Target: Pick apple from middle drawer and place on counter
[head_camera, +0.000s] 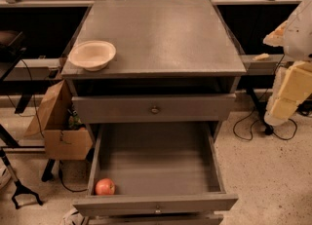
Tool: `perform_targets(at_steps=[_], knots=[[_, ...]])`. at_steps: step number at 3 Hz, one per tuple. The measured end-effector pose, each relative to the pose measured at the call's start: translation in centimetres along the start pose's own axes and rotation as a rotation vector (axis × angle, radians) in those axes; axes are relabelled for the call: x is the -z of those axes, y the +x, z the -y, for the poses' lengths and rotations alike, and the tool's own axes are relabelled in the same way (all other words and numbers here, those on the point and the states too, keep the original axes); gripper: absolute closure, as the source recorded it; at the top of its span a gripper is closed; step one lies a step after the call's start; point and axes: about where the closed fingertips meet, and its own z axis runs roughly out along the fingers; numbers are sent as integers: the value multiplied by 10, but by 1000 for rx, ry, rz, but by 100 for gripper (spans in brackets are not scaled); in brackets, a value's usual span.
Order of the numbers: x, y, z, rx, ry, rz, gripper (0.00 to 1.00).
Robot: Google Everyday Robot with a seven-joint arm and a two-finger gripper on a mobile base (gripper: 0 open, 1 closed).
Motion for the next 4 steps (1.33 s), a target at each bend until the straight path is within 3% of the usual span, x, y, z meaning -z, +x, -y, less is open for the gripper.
perform_targets(at_steps=[2,3,4], knots=[[-13,-9,-2,-1,4,35,0],[-68,-45,-25,-16,-33,141,0],[-139,-95,-62,-28,-112,229,0]])
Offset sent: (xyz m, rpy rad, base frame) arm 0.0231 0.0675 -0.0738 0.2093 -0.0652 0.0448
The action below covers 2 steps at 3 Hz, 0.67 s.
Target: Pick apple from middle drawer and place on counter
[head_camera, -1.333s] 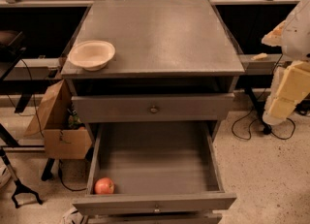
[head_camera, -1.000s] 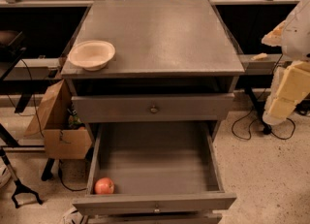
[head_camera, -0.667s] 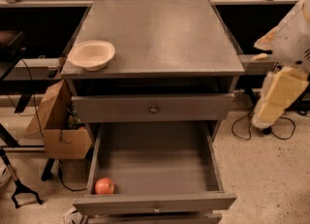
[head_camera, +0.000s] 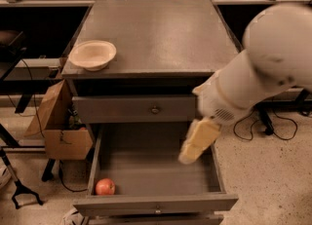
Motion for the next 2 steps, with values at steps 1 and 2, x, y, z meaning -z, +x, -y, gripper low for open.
perform_targets(at_steps=[1,2], knots=[[-106,-21,-45,-47,-142,64,0],[-213,-43,-78,-97,-259,88,0]])
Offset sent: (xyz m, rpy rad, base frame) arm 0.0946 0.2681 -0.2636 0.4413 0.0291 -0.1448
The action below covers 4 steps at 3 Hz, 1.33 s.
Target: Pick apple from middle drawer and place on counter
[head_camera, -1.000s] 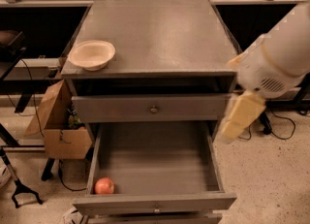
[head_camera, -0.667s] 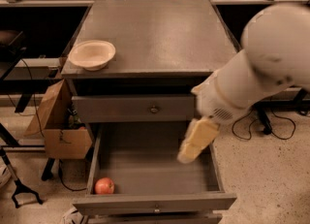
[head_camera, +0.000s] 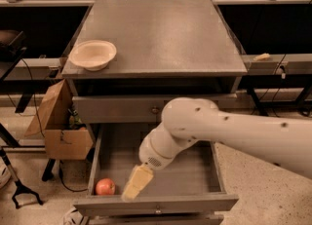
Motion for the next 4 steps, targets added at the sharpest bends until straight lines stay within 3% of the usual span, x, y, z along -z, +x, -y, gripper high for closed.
perform_targets(at_steps=[1,2,3,4], knots=[[-28,-13,13,-52,8,54,0],[-28,-13,13,-51,9,55,0],[-29,-9,23,-96,65,74,0],[-56,-2,59,-196,131,128,0]])
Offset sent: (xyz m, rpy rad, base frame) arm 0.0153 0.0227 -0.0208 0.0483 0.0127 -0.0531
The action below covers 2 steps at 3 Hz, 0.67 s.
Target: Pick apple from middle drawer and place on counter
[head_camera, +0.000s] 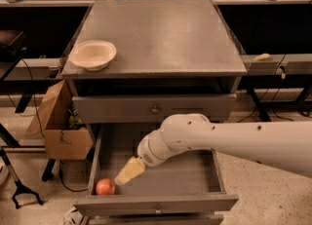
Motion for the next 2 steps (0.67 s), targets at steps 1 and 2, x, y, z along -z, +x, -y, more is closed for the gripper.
perform_targets(at_steps=[1,2], knots=[[-51,0,45,-90,51,54,0],[-105,15,85,-180,98,58,0]])
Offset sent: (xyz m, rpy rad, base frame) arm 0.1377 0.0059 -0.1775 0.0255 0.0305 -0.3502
